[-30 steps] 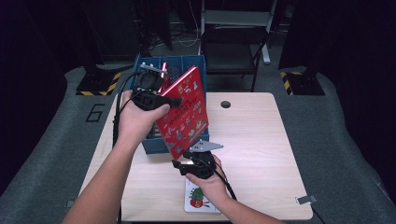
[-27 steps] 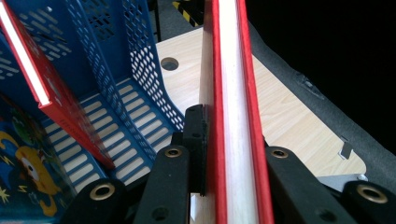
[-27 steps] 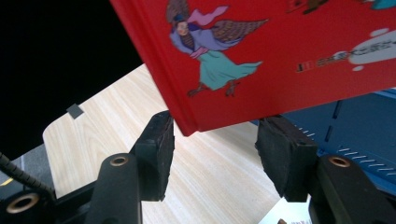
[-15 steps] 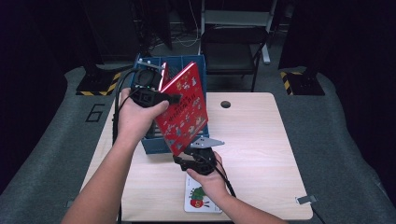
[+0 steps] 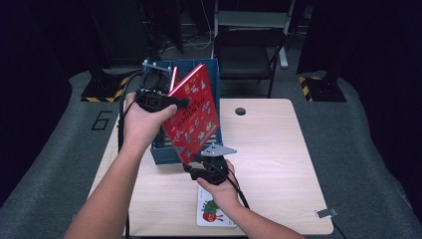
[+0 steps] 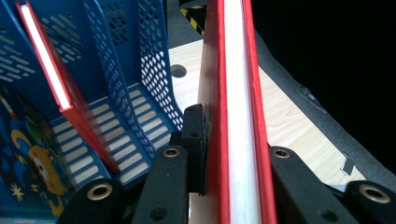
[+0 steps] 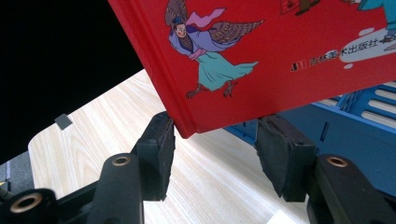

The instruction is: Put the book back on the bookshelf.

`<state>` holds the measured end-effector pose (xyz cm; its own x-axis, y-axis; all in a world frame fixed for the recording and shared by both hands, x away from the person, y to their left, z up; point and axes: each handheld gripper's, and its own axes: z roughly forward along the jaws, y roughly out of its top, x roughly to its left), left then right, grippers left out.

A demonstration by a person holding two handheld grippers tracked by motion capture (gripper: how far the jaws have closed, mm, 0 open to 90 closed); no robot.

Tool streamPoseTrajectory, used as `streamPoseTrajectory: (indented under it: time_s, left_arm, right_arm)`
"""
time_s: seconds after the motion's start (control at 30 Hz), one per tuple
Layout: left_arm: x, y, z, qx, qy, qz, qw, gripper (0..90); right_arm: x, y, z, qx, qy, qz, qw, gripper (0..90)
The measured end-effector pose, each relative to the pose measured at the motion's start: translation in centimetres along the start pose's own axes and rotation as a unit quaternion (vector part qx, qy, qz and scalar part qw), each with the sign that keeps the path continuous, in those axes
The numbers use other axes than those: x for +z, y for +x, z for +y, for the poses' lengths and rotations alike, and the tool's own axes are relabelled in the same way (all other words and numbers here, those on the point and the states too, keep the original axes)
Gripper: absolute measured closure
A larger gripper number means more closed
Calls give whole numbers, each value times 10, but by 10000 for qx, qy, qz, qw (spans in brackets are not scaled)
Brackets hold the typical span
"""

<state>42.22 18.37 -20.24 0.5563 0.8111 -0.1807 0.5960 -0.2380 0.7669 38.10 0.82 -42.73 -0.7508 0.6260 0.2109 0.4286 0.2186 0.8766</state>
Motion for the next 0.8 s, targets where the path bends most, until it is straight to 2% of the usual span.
streamPoseTrajectory:
  time_s: [0.17,0.43,0.47,0.5,0.53,0.57,0.8]
  left_arm:
    - [-2,6,1,-132,-16,39,9999,778]
    - [-5,16,1,-348,-44,92,9993,779]
    - [-5,18,1,-317,-43,112,9994,779]
    - [-5,18,1,-375,-25,99,9992,779]
    - [-5,20,2,-325,-15,113,9994,778]
    - [-5,20,1,-397,-14,101,9992,778]
    - [-6,23,2,-434,-4,136,9990,777]
  right_arm:
    - [2,2,2,19,2,28,10000,471]
    - [6,1,4,-163,-35,-45,9999,471]
    - [6,2,4,-162,-51,-58,9998,471]
    - [7,2,4,-163,-62,-54,9998,471]
    - [9,3,4,-147,-65,-29,9999,471]
    - [9,3,4,-133,-52,-40,9999,471]
    - [12,3,6,-105,-70,0,9999,471]
